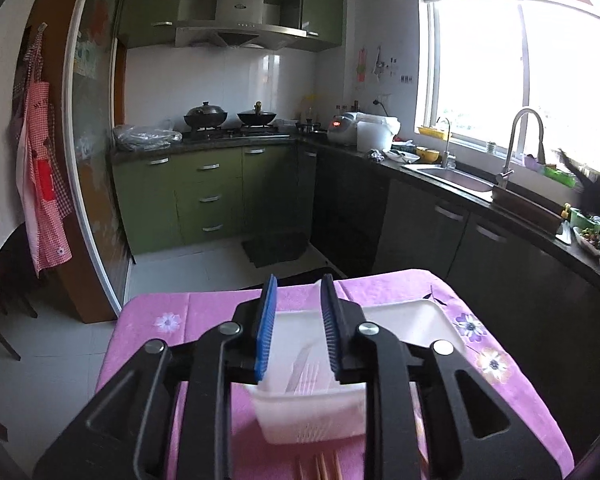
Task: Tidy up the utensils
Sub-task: 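Release the spoon into the white holder with the left tool while the right tool carries the fork, then lower the black fork into the white holder and open the right tool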
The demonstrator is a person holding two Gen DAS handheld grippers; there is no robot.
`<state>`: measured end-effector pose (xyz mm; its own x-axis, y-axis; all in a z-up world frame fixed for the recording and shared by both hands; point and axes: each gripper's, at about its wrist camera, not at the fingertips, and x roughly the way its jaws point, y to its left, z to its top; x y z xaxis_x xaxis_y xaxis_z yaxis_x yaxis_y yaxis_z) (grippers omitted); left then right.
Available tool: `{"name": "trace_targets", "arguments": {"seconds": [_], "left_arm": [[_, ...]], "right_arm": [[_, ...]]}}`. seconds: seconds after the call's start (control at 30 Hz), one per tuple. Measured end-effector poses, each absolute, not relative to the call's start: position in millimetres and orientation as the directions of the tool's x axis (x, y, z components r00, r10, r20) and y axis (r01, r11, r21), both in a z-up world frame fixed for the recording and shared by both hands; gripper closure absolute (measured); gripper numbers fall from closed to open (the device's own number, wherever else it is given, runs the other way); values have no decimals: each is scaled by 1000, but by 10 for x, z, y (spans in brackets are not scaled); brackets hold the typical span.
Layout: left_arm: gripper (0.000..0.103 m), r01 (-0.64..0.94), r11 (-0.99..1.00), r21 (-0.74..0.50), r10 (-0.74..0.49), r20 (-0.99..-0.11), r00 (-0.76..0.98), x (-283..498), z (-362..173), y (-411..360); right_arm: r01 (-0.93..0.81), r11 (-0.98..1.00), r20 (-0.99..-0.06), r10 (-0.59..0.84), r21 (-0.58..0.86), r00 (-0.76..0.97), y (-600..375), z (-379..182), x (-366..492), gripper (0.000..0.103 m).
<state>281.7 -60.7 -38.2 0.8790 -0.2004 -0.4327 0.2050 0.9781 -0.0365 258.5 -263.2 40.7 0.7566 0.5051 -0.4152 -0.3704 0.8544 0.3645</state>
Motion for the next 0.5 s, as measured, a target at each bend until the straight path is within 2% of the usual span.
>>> {"name": "trace_targets", "arguments": {"seconds": [0.2,0.33,0.5], "left_arm": [[77,190,980,-54,-195,-430,882,2433,-185,-349],[77,183,982,-48,-185,-459,869,2217,-187,-233],[77,185,982,-33,-174,-532,828,2023,-334,-163]], "right_arm": [[-323,905,-359,409,275,839,-2311,345,3126,94],[-291,936,-372,347,200,861,-2127,48,3324,94],[-280,941,-405,335,190,851,-2091,-316,3356,93]]}}
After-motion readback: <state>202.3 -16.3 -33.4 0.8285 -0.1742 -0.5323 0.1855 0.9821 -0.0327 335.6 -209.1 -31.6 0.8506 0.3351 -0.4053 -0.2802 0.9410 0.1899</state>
